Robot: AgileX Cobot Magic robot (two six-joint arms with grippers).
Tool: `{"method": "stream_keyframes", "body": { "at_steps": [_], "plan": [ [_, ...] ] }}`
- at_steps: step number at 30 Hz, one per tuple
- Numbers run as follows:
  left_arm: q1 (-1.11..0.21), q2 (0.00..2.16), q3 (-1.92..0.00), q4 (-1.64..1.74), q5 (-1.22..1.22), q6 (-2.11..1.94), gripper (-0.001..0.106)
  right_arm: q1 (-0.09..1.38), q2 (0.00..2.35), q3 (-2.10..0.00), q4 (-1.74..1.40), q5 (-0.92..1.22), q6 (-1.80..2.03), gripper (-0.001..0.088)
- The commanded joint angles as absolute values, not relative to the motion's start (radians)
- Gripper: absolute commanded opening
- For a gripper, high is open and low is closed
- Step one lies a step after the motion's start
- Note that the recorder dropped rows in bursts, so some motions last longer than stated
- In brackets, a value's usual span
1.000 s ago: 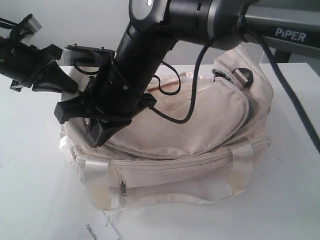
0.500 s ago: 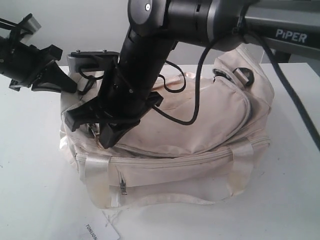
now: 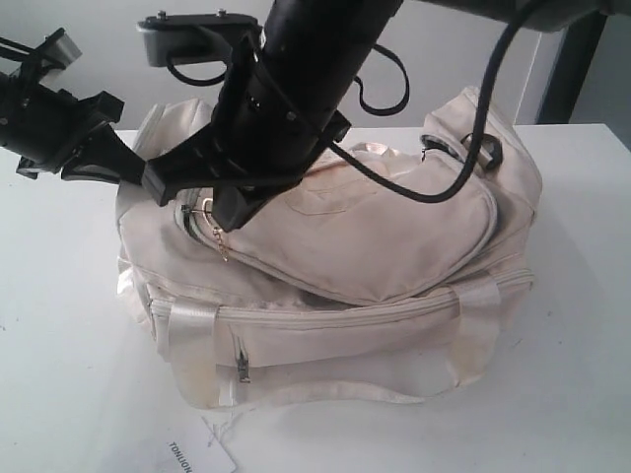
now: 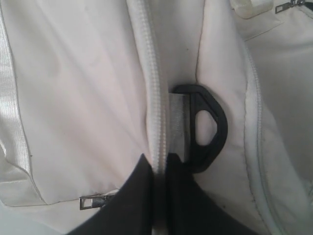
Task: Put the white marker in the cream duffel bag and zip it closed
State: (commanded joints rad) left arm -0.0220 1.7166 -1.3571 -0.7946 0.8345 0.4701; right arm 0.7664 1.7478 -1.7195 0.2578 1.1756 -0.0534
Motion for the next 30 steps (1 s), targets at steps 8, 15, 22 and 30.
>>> {"method": "stream_keyframes", "body": {
  "at_steps": [8,15,22,30],
  "plan": [
    [-0.022,1.717,-1.357,-0.797,0.83,0.47,0.0,0.766,1.829,-1.719,0.316,1.221,-0.049,0.0],
    [-0.022,1.717,-1.357,-0.797,0.83,0.47,0.0,0.766,1.867,-1.663,0.317,1.221,-0.087,0.0],
    [-0.022,1.717,-1.357,-0.797,0.828,0.47,0.0,0.766,1.798,-1.565,0.313,1.221,-0.13,0.0],
    [-0.022,1.717,-1.357,-0.797,0.828,0.47,0.0,0.766,1.717,-1.555,0.309,1.165,-0.128,0.0]
  ]
}}
